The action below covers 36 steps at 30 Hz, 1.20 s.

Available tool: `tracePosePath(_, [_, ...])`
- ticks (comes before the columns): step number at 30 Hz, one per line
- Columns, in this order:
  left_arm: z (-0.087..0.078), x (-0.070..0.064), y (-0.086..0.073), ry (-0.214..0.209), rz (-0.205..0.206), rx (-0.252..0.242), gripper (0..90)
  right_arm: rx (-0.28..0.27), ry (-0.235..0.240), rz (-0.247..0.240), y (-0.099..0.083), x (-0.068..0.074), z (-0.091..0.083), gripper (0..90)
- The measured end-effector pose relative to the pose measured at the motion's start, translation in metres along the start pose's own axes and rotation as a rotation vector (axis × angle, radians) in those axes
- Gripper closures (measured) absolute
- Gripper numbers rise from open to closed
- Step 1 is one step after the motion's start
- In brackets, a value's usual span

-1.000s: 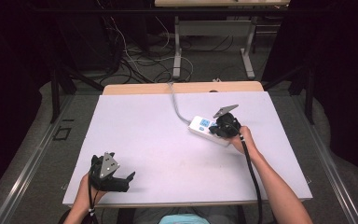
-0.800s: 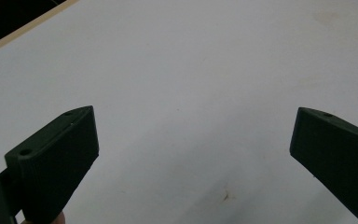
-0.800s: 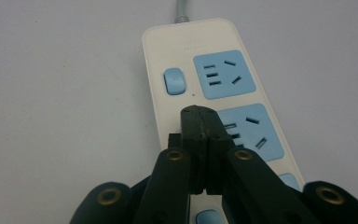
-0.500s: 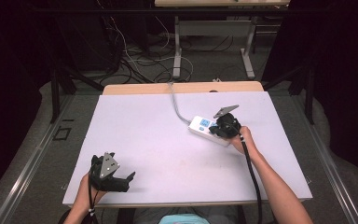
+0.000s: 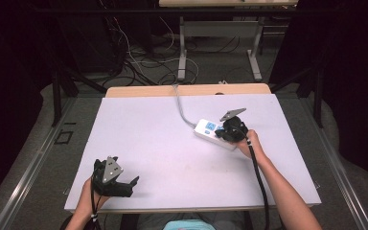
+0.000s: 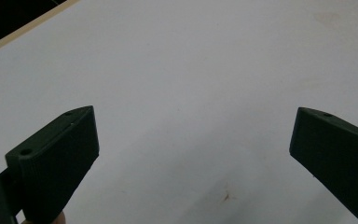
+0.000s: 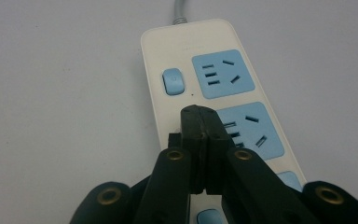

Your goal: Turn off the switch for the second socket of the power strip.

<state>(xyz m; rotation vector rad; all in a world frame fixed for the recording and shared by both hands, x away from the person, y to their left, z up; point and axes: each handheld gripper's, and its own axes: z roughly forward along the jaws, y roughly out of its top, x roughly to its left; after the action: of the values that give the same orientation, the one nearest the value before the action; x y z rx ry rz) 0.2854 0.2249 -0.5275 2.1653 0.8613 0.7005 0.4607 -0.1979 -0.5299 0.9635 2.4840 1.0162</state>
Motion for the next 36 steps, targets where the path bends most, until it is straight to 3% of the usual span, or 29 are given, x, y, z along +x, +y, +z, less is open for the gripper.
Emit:
tracePosePath(15, [0.0,-0.0001,0.0,0.001,-0.001,-0.001,1.3,-0.011,-0.005,-0.01,-0.0002,-0.0008,0.0008,90.0])
tracePosePath(30, [0.0003,-0.0004,-0.0002,0.005,-0.001,-0.004,1.3,0.015,0.0,0.004,0.0002,-0.0008,-0.0011,90.0])
tracePosePath(31, [0.0,-0.0002,-0.0001,0.003,0.0,-0.001,1.3,-0.016,0.004,0.007,-0.0007,-0.0008,0.0007,90.0])
tracePosePath(36, [0.0,-0.0001,0.0001,0.001,-0.001,-0.001,1.3,0.005,0.012,0.013,-0.0009,-0.0021,-0.0009,90.0])
